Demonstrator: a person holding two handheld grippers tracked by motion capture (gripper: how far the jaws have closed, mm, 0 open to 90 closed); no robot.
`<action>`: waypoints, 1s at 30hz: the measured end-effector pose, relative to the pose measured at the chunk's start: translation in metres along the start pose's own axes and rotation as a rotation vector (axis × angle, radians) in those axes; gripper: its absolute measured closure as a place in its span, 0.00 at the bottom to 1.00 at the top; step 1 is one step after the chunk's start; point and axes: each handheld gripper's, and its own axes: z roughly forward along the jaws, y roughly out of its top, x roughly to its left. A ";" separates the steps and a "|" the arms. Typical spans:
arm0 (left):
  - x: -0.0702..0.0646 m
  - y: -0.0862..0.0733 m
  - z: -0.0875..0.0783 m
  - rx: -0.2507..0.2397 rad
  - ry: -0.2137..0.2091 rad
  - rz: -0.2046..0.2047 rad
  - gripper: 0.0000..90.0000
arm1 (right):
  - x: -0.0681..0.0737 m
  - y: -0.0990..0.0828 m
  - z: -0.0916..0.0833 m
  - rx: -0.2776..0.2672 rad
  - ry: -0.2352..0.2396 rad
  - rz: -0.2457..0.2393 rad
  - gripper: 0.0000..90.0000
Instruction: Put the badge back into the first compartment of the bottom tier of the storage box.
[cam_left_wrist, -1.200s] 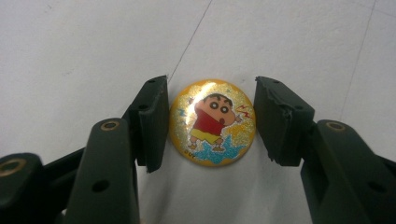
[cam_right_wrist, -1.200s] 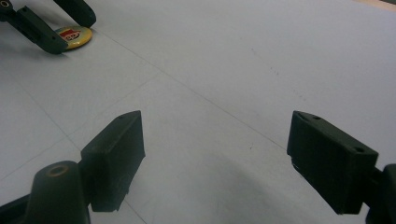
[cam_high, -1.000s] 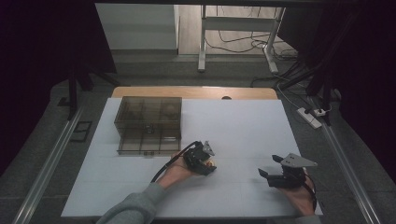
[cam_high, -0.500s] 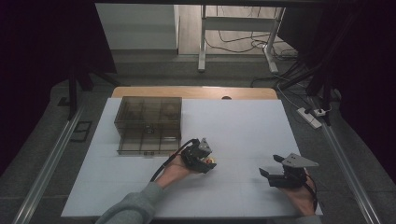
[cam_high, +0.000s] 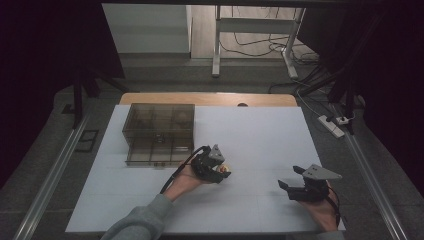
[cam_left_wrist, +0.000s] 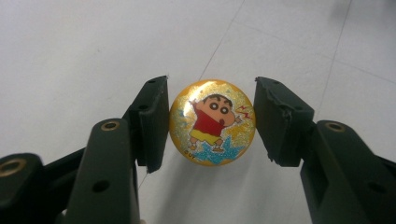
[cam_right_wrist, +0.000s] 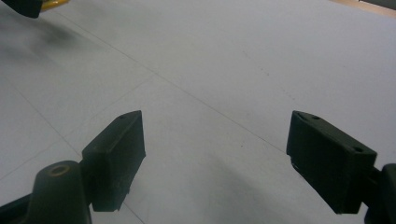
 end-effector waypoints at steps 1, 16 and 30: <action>0.000 0.000 -0.001 -0.001 0.000 0.002 0.52 | 0.000 0.000 0.000 0.001 -0.002 -0.001 0.21; 0.004 0.003 -0.020 -0.053 -0.004 -0.011 0.52 | 0.001 0.000 -0.001 0.000 -0.012 -0.002 0.21; 0.007 0.005 -0.038 -0.094 0.001 -0.015 0.52 | 0.000 0.000 -0.002 -0.007 -0.008 0.004 0.21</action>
